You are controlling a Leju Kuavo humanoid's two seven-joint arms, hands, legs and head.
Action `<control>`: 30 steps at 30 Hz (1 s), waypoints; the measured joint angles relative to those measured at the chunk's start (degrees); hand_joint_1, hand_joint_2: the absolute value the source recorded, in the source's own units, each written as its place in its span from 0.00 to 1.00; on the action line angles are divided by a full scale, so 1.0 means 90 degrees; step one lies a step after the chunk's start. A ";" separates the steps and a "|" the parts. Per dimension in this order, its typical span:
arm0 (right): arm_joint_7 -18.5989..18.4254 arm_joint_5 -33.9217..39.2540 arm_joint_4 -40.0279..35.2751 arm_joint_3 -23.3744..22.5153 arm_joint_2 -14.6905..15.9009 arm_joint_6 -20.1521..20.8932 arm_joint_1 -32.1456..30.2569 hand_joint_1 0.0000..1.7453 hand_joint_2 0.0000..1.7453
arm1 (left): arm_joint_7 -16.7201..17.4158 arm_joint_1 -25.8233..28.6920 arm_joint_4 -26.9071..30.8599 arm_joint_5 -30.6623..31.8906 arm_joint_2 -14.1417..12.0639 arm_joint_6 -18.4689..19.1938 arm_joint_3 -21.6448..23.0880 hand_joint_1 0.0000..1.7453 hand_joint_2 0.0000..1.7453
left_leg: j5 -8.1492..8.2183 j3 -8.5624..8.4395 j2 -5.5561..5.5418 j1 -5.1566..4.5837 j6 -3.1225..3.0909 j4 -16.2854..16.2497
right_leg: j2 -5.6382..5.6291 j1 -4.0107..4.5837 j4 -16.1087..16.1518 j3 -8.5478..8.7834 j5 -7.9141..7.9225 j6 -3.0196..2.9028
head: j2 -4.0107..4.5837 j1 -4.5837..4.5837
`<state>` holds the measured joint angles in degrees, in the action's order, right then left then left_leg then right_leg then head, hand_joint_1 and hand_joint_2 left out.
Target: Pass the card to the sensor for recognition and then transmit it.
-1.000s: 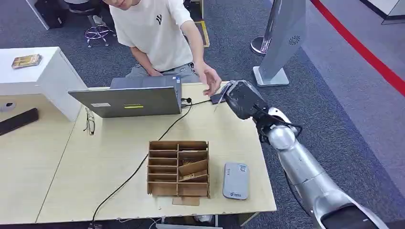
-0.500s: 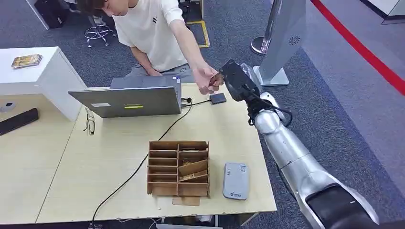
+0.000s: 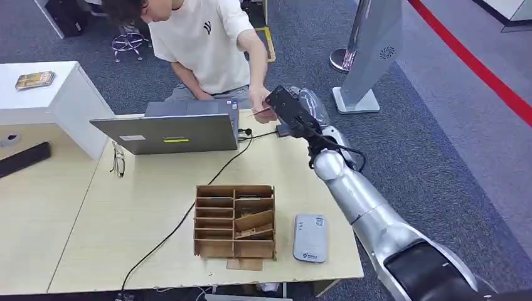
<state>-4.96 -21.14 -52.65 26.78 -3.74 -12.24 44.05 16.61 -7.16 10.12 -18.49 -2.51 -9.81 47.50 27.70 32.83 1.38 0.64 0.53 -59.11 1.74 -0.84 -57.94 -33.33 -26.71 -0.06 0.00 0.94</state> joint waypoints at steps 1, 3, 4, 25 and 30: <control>0.0000 -0.0014 0.0024 0.0002 -0.0015 0.0000 -0.0001 0.00 1.00 | 0.0002 0.0000 0.0000 0.0000 0.0000 0.0000 0.0000 0.00 1.00 | 0.0000 0.0000 0.0000 0.0000 0.0000 0.0000 | 0.0000 0.0000 0.0000 -0.0001 0.0000 0.0000 | 0.0000 0.0000; 0.0017 -0.0058 0.0053 0.0005 -0.0031 -0.0005 -0.0016 0.00 1.00 | 0.0010 0.0000 0.0000 0.0000 0.0000 0.0000 0.0000 0.00 1.00 | 0.0000 0.0000 0.0000 0.0000 0.0000 0.0000 | 0.0000 0.0000 0.0000 -0.0001 0.0000 0.0000 | 0.0000 0.0000; 0.0029 -0.0073 0.0065 0.0005 -0.0036 -0.0012 -0.0024 0.00 1.00 | 0.0010 0.0000 0.0000 0.0000 0.0000 0.0000 0.0000 0.00 1.00 | 0.0000 0.0000 0.0000 0.0000 0.0000 0.0000 | 0.0000 0.0000 0.0000 -0.0001 0.0000 0.0000 | 0.0000 0.0002; 0.1321 0.2313 -0.2395 -0.0508 -0.0036 0.0437 -0.1989 0.00 0.00 | -0.0165 0.0118 0.0000 -0.0175 0.0000 -0.0117 0.0005 0.00 1.00 | 0.0002 0.0004 0.0001 0.0000 0.0000 0.0000 | -0.0001 0.0000 0.0003 -0.0009 -0.0003 0.0002 | 0.0000 0.0000; 0.1535 0.2825 -0.3078 -0.0561 0.0095 0.0605 -0.2573 0.00 0.00 | -0.0250 0.0167 0.0000 -0.0236 0.0000 -0.0158 0.0005 0.00 1.00 | 0.0003 0.0005 0.0002 0.0000 0.0001 0.0000 | -0.0002 0.0000 0.0003 -0.0009 -0.0003 0.0002 | 0.0000 0.0000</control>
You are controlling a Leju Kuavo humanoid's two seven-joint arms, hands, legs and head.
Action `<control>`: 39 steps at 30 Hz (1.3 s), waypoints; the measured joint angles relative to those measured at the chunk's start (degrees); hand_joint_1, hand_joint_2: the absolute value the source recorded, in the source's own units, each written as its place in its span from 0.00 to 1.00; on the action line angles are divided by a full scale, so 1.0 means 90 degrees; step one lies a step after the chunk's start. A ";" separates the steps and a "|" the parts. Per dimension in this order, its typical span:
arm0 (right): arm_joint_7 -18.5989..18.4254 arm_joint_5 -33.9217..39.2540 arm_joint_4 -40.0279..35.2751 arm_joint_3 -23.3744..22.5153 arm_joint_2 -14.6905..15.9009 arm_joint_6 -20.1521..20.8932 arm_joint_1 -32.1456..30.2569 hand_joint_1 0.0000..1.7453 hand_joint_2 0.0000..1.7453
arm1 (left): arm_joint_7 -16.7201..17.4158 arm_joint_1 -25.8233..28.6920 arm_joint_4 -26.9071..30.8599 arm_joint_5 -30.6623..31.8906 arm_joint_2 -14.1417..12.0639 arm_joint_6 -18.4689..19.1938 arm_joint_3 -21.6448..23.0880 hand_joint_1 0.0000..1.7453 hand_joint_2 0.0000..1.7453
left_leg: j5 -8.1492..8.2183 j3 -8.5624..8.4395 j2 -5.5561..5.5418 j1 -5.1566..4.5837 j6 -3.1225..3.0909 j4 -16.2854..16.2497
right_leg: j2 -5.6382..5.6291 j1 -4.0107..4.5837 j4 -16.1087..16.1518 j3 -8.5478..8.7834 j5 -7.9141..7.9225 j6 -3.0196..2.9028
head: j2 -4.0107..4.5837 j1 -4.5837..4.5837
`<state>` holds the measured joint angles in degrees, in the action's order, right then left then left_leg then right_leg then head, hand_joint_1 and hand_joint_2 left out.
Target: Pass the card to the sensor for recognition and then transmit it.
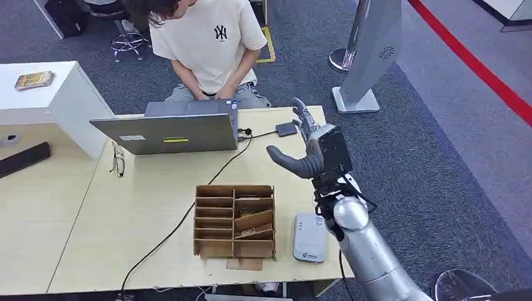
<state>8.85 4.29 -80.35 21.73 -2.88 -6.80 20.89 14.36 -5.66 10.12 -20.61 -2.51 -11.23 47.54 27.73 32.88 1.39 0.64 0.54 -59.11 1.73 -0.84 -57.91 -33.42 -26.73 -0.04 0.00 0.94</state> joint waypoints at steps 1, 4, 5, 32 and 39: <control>0.0036 0.0058 -0.0109 -0.0002 0.0027 0.0019 -0.0114 0.00 0.00 | -0.0007 0.0008 0.0000 -0.0012 0.0000 -0.0007 0.0000 0.00 1.00 | 0.0000 0.0000 -0.0001 0.0000 0.0000 0.0000 | 0.0000 0.0000 0.0000 0.0000 0.0000 0.0000 | 0.0000 0.0000; 0.0109 0.0196 -0.0437 -0.0002 0.0112 0.0068 -0.0430 0.00 0.00 | -0.0022 0.0036 0.0000 -0.0049 0.0000 -0.0032 0.0000 0.00 1.00 | 0.0001 0.0000 0.0000 0.0000 0.0000 0.0000 | 0.0000 0.0000 0.0001 0.0000 0.0000 0.0000 | 0.0000 0.0000; 0.0129 0.0209 -0.0524 -0.0002 0.0141 0.0085 -0.0534 0.00 0.00 | -0.0036 0.0045 0.0000 -0.0056 0.0000 -0.0049 0.0000 0.00 1.00 | 0.0001 0.0000 -0.0001 0.0000 0.0000 0.0000 | 0.0001 0.0000 0.0001 -0.0001 -0.0001 0.0001 | 0.0000 0.0000; 0.0167 -0.1407 -0.1867 0.0500 0.0583 -0.0622 -0.2153 0.00 1.00 | -0.0146 0.0175 0.0000 -0.0240 0.0000 -0.0219 -0.0010 0.00 1.00 | 0.0002 0.0002 0.0001 0.0000 -0.0001 0.0001 | 0.0001 0.0000 0.0001 0.0000 -0.0002 0.0001 | 0.0000 0.0000; 0.0026 -0.2274 -0.1935 0.0724 0.0583 -0.1013 -0.2186 0.00 1.00 | -0.0141 0.0173 0.0000 -0.0221 0.0000 -0.0226 -0.0010 0.00 1.00 | 0.0002 0.0002 0.0001 0.0000 -0.0001 0.0001 | 0.0000 0.0000 0.0001 0.0000 -0.0002 0.0001 | 0.0000 0.0000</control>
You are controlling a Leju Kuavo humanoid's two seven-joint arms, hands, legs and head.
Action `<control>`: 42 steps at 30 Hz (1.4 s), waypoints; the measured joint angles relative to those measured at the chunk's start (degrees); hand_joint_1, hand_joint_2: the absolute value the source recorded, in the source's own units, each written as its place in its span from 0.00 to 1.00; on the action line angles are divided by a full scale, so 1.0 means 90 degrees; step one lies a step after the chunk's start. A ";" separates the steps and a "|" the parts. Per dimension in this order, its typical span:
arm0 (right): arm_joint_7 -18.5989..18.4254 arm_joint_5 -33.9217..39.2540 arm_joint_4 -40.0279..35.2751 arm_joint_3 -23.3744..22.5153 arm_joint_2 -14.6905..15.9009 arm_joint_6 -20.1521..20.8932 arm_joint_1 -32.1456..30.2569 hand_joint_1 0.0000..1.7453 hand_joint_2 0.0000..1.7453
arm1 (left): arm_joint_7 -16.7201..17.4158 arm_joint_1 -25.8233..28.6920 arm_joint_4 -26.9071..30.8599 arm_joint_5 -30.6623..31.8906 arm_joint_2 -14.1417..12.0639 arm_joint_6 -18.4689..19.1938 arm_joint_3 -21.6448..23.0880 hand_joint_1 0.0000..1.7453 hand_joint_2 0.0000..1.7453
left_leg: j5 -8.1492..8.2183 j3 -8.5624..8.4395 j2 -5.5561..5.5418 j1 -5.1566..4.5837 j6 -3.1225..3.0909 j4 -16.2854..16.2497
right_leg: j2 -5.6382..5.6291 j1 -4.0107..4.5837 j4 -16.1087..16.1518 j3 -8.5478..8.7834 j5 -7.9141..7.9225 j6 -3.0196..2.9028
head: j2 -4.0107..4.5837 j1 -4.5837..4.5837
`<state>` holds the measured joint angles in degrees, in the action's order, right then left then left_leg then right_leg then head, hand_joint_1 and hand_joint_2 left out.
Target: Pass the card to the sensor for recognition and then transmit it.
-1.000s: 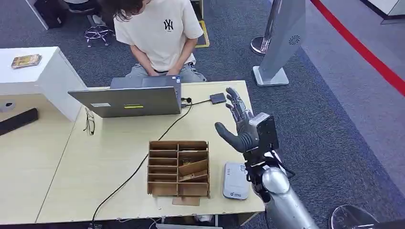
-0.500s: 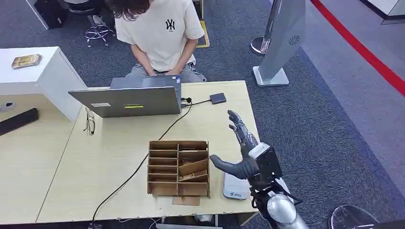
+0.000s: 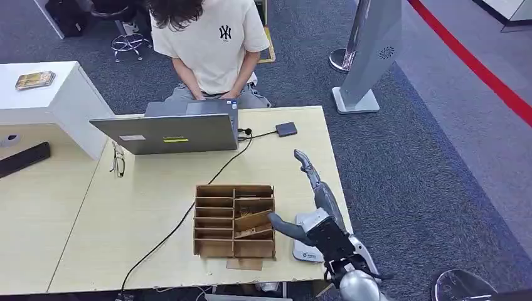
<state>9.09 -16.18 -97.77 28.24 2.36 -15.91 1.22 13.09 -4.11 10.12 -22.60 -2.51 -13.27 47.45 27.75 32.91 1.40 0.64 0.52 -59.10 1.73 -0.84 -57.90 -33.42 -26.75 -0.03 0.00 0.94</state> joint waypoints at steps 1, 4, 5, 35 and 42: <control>-0.0010 -0.0135 -0.0002 0.0043 0.0000 -0.0058 -0.0002 0.00 1.00 | 0.0000 -0.0001 0.0000 0.0005 0.0000 -0.0002 0.0000 0.00 1.00 | 0.0000 0.0000 0.0000 0.0000 0.0000 0.0000 | 0.0000 0.0000 0.0000 0.0000 0.0000 0.0000 | 0.0000 0.0000; -0.0083 -0.0461 -0.0024 0.0124 0.0000 -0.0160 -0.0012 0.00 1.00 | 0.0000 -0.0006 0.0000 0.0017 0.0000 -0.0010 0.0000 0.00 1.00 | 0.0000 0.0000 0.0000 0.0000 0.0000 0.0000 | 0.0000 0.0000 0.0000 0.0000 0.0000 0.0000 | 0.0000 0.0000; -0.0102 -0.0561 -0.0027 0.0148 0.0000 -0.0184 -0.0014 0.00 1.00 | 0.0000 -0.0005 0.0000 0.0000 0.0000 -0.0012 0.0000 0.00 1.00 | 0.0000 0.0000 0.0000 0.0000 0.0000 0.0000 | 0.0000 0.0000 0.0000 0.0000 0.0000 0.0000 | 0.0000 0.0000; -0.0617 -0.2727 0.0294 0.0692 -0.0010 -0.0609 -0.0024 0.48 1.00 | -0.0124 0.0011 0.0000 -0.0279 0.0036 0.0002 -0.0044 0.00 1.00 | 0.0000 0.0002 0.0000 0.0000 0.0000 0.0000 | 0.0001 0.0000 0.0000 0.0000 0.0000 0.0000 | 0.0000 0.0000; -0.0668 -0.2817 0.0340 0.0692 -0.0012 -0.0612 -0.0023 0.60 1.00 | -0.0124 0.0013 0.0000 -0.0284 0.0053 0.0000 -0.0044 0.00 1.00 | 0.0000 0.0003 0.0000 0.0000 0.0000 0.0000 | 0.0001 0.0000 0.0000 0.0000 0.0000 0.0000 | 0.0000 0.0000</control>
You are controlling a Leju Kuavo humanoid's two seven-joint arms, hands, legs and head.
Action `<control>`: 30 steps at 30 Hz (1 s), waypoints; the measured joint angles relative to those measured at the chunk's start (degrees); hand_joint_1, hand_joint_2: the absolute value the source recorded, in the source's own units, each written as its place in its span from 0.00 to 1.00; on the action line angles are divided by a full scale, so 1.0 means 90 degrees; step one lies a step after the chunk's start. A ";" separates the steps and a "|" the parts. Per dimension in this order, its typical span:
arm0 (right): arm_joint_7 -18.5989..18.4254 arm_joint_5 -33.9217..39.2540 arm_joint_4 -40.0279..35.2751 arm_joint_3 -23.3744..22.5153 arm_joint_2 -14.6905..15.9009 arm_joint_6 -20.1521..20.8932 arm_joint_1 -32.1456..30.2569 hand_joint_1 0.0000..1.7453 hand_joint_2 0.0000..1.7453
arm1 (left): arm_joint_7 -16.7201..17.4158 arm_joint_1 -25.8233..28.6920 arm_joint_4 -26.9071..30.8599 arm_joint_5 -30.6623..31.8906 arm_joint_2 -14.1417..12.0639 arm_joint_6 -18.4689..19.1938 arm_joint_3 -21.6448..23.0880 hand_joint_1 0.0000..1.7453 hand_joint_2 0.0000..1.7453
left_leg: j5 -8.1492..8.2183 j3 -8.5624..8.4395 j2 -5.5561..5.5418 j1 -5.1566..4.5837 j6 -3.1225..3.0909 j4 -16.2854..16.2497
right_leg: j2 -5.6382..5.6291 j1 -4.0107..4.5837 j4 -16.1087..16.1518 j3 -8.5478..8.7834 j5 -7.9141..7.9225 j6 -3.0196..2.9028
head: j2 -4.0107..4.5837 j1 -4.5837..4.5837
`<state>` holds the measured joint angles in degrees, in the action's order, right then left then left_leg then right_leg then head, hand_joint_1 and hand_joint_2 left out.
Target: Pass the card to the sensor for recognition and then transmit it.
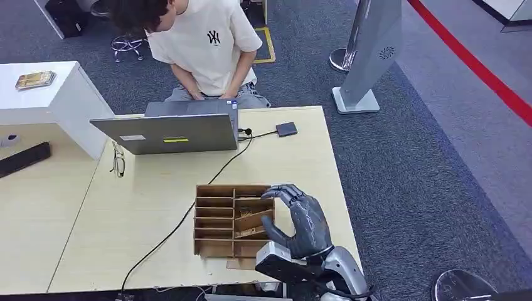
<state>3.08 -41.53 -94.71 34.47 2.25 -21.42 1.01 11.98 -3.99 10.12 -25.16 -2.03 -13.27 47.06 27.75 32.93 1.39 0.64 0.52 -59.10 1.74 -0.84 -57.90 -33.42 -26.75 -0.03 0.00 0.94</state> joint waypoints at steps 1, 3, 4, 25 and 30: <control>0.0000 -0.0007 0.0002 0.0000 0.0000 0.0000 0.0000 0.62 1.00 | 0.0000 0.0000 0.0000 -0.0002 0.0002 -0.0003 0.0000 0.00 1.00 | 0.0000 0.0000 0.0000 0.0000 0.0000 0.0000 | 0.0000 0.0000 0.0000 0.0000 0.0000 0.0000 | 0.0000 0.0000; 0.0000 -0.0015 0.0005 0.0000 0.0000 0.0000 0.0000 0.61 1.00 | -0.0019 0.0000 0.0000 -0.0002 0.0010 -0.0012 0.0000 0.00 1.00 | 0.0000 0.0000 0.0000 0.0000 0.0000 0.0000 | 0.0000 0.0000 0.0000 0.0000 0.0000 0.0000 | 0.0000 0.0000; 0.0000 -0.0015 0.0005 0.0000 -0.0002 0.0002 0.0000 0.58 1.00 | -0.0017 0.0000 0.0000 -0.0002 0.0012 -0.0015 0.0000 0.00 1.00 | 0.0000 0.0000 0.0000 0.0000 0.0000 0.0000 | 0.0000 0.0000 0.0000 0.0000 0.0000 0.0000 | 0.0000 0.0000; -0.0061 -0.0471 0.0235 0.0252 -0.0107 0.0015 0.0231 0.61 1.00 | 0.0039 -0.0002 0.0000 -0.0095 0.0036 -0.0034 -0.0017 0.00 1.00 | 0.0000 0.0000 0.0000 0.0000 0.0000 0.0000 | 0.0000 0.0000 0.0000 0.0000 0.0000 0.0000 | 0.0000 0.0000; -0.0087 -0.0578 0.0342 0.0364 -0.0150 0.0024 0.0363 0.45 1.00 | 0.0041 -0.0003 0.0000 -0.0095 0.0039 -0.0024 -0.0017 0.00 1.00 | 0.0000 0.0000 0.0000 0.0000 0.0000 0.0000 | 0.0000 0.0000 0.0000 0.0000 0.0000 0.0000 | 0.0000 0.0000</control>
<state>2.30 -46.73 -91.62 37.75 0.90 -21.20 4.28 12.35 -4.02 10.12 -26.01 -1.68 -13.49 46.90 27.75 32.93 1.39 0.64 0.52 -59.10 1.74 -0.84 -57.91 -33.42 -26.75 -0.03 0.00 0.94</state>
